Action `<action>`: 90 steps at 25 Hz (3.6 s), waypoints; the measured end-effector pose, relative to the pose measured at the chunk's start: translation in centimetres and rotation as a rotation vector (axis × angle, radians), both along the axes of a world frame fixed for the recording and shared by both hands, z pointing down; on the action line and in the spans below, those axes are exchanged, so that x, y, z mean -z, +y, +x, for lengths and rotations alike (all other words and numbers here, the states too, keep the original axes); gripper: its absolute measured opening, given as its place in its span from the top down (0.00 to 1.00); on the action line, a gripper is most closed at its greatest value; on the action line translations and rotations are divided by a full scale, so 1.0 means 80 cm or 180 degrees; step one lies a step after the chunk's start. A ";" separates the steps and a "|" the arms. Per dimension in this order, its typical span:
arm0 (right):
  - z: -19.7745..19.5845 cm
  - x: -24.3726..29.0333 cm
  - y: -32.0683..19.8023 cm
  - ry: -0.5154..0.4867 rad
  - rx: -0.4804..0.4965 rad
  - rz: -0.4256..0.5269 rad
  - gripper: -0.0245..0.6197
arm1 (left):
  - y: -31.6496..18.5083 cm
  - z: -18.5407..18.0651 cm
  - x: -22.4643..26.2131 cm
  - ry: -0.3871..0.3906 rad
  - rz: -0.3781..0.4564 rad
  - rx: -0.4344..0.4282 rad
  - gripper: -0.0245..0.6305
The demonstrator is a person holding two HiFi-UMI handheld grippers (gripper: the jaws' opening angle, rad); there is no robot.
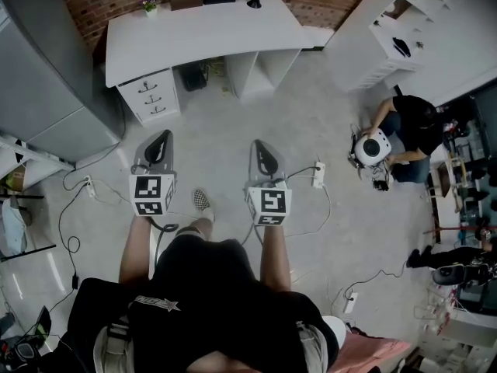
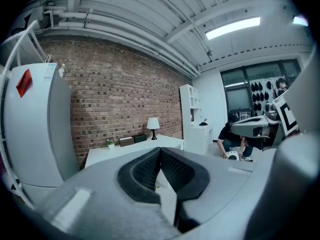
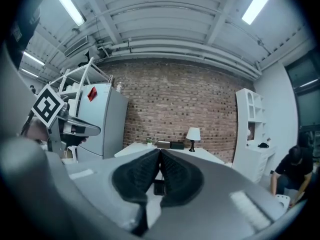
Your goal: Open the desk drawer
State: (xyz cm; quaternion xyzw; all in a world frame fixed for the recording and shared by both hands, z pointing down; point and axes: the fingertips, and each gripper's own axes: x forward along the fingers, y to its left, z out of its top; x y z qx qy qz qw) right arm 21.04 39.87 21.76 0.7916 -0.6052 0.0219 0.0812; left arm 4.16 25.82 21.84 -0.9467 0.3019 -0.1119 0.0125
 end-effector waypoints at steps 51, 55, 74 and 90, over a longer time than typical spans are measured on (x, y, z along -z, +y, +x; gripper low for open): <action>-0.092 -0.140 -0.581 -0.0525 0.2017 -0.0569 0.95 | -0.389 -0.138 -0.129 -0.0121 -0.0538 0.2064 0.95; -0.098 -0.193 -0.625 -0.0724 0.2094 -0.0713 0.95 | -0.417 -0.144 -0.175 -0.0197 -0.0706 0.2232 0.95; -0.108 -0.457 -0.746 -0.0752 0.2362 -0.1446 0.95 | -0.502 -0.149 -0.402 -0.0306 -0.1156 0.2632 0.95; -0.131 -0.613 -0.803 -0.1703 0.2112 -0.1584 0.95 | -0.519 -0.159 -0.545 -0.0328 -0.1355 0.2634 0.95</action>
